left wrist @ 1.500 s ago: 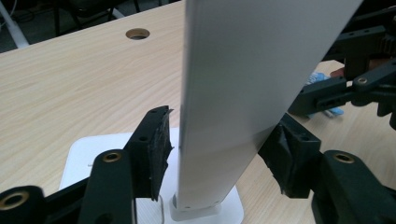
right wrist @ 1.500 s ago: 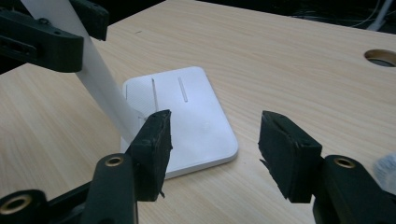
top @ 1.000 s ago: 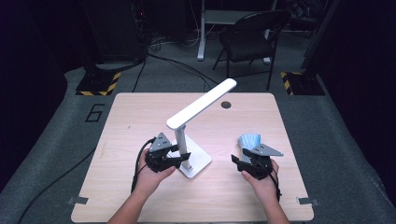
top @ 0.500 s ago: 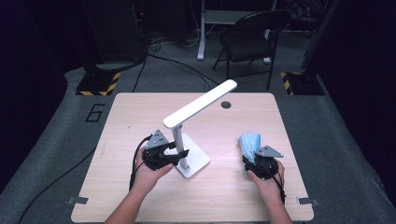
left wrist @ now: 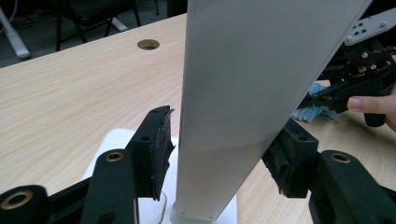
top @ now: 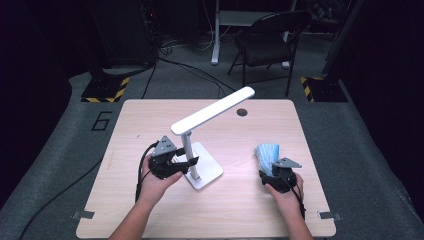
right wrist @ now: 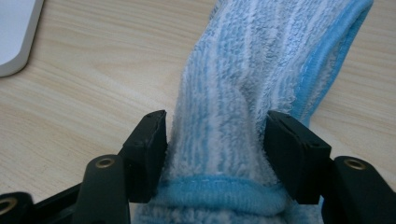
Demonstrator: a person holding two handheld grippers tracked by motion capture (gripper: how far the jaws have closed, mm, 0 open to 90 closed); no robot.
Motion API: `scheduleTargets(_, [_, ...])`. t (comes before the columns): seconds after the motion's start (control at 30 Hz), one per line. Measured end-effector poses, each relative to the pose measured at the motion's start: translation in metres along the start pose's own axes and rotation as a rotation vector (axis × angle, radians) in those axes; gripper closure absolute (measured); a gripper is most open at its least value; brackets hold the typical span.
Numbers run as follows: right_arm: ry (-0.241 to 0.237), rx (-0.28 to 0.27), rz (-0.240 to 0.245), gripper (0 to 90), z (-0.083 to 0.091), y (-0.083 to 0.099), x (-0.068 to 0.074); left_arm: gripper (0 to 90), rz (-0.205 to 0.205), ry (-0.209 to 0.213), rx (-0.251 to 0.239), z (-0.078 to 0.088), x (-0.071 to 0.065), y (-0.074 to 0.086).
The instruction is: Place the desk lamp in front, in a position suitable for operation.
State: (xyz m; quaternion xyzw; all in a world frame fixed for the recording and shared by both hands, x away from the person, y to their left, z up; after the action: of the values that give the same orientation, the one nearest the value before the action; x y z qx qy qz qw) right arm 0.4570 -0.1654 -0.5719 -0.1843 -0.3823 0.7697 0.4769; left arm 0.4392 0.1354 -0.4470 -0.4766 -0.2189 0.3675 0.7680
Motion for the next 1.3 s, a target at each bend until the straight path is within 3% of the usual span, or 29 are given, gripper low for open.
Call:
scheduleTargets(0.23, [0.036, 0.005, 0.044, 49.8, -0.002, 0.000, -0.001, 44.2, 0.008, -0.029, -0.015, 0.002, 0.003, -0.003])
scheduleTargets(0.27, [0.037, -0.016, 0.037, 51.2, -0.003, -0.002, -0.002, 44.2, 0.003, -0.030, -0.013, 0.002, 0.003, -0.003])
scheduleTargets(0.37, [0.025, 0.004, 0.044, 55.4, -0.002, -0.001, -0.003, 45.8, 0.008, -0.018, -0.010, 0.003, 0.002, -0.003])
scheduleTargets(0.4, [0.023, 0.003, 0.044, 57.2, -0.001, -0.001, -0.003, 50.1, 0.006, -0.011, -0.012, 0.003, 0.001, -0.003])
scheduleTargets(0.57, [0.028, 0.003, 0.054, 61.3, -0.001, -0.002, -0.002, 50.9, -0.004, -0.005, -0.013, 0.004, 0.001, -0.002])
scheduleTargets(0.6, [0.032, 0.007, 0.075, 61.7, -0.001, -0.003, -0.003, 50.9, -0.004, -0.006, -0.014, 0.004, 0.001, -0.002])
scheduleTargets(0.8, [0.018, -0.005, 0.040, 63.6, 0.000, -0.004, -0.003, 51.5, -0.022, 0.000, -0.013, 0.004, 0.000, -0.002])
scheduleTargets(1.3, [-0.003, -0.036, 0.029, 64.2, 0.002, -0.007, 0.000, 51.4, -0.071, 0.130, -0.030, 0.000, -0.032, -0.003])
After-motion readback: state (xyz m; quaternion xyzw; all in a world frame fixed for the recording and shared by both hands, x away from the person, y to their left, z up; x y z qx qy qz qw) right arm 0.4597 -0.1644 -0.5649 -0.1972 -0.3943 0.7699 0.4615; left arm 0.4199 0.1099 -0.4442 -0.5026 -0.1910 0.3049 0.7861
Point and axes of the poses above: each handheld gripper's, and its own axes: z roughly backward along the jaws, y roughly out of its underside, x roughly to its left, the point moved 9 cm from there along -z, roughly forward along the jaws, and after that the axes turned 8 degrees about -y, right-handed, at the moved point
